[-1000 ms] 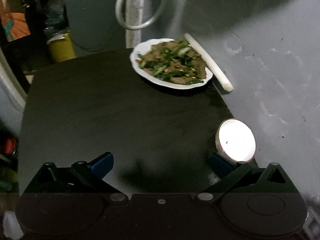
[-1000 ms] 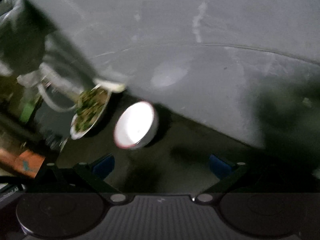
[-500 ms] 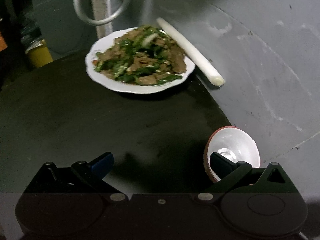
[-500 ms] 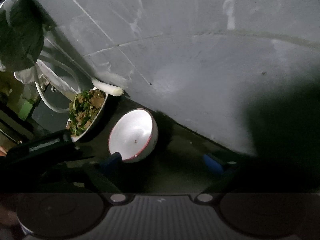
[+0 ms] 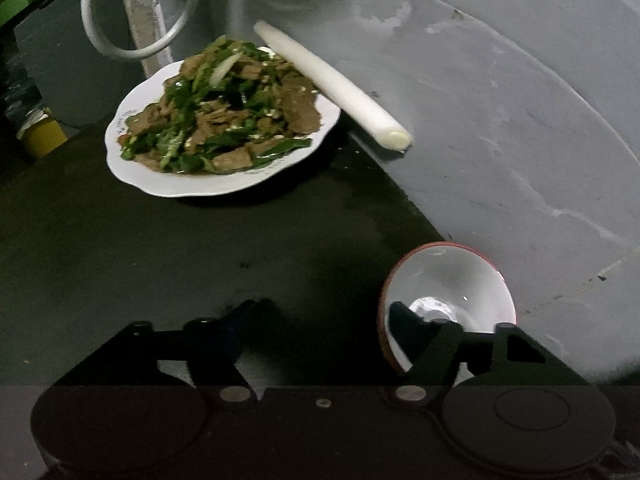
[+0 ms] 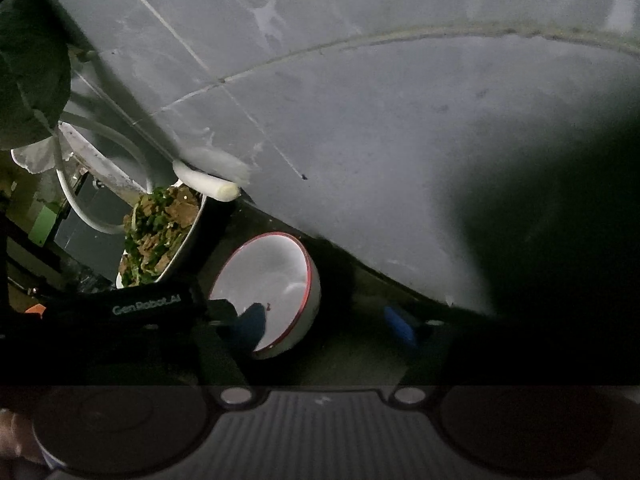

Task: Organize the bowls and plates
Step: 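Close the left tool on the white bowl rim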

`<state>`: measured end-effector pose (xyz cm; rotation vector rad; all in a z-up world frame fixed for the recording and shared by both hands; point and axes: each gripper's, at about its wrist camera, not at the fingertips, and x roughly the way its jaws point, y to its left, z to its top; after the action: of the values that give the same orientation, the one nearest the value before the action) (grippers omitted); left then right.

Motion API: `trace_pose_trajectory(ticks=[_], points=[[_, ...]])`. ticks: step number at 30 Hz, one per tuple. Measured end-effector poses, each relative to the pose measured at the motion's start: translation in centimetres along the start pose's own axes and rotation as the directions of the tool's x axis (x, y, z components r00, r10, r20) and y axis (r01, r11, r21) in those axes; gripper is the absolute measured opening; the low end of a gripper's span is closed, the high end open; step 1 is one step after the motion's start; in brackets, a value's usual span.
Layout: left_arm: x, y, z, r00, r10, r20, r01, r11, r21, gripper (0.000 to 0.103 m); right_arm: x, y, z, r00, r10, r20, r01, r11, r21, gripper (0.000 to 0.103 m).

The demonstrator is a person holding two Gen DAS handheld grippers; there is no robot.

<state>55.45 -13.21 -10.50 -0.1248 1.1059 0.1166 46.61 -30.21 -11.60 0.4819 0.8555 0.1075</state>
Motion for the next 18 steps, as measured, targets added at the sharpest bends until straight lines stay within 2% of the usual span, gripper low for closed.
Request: trace_pose_trajectory(ticks=[4, 6, 8, 11, 13, 15, 18], points=[[0.0, -0.3, -0.1, 1.0, -0.029, 0.008, 0.029, 1.0, 0.003, 0.055, 0.3, 0.0, 0.1, 1.0, 0.014, -0.003, -0.014, 1.0, 0.008, 0.05], [-0.1, -0.4, -0.2, 0.998, -0.055, 0.009, 0.055, 0.998, 0.003, 0.043, 0.3, -0.1, 0.1, 1.0, 0.021, -0.006, -0.021, 1.0, 0.012, 0.044], [-0.2, -0.6, -0.2, 0.998, -0.067, 0.008, 0.067, 0.998, 0.011, 0.038, 0.5, 0.0, 0.0, 1.0, 0.024, -0.007, -0.024, 1.0, 0.012, 0.039], [-0.2, -0.5, -0.3, 0.993, -0.115, 0.006, 0.115, 0.993, 0.0, 0.019, 0.5, 0.1, 0.0, 0.999, 0.042, -0.009, -0.041, 0.999, 0.013, 0.032], [-0.2, -0.5, -0.5, 0.991, -0.133, 0.001, 0.133, 0.991, -0.009, 0.017, 0.6, 0.2, 0.1, 0.999, 0.052, -0.013, -0.052, 0.999, 0.004, 0.029], [-0.2, -0.4, -0.8, 0.988, -0.152, 0.002, 0.152, 0.988, -0.023, 0.009, 0.7, 0.3, 0.1, 0.998, 0.062, -0.021, -0.062, 0.998, -0.009, 0.027], [-0.4, -0.4, -1.2, 0.988, -0.153, 0.002, 0.153, 0.988, -0.031, 0.009, 0.6, 0.5, 0.1, 0.997, 0.066, -0.027, -0.067, 0.998, -0.022, 0.025]])
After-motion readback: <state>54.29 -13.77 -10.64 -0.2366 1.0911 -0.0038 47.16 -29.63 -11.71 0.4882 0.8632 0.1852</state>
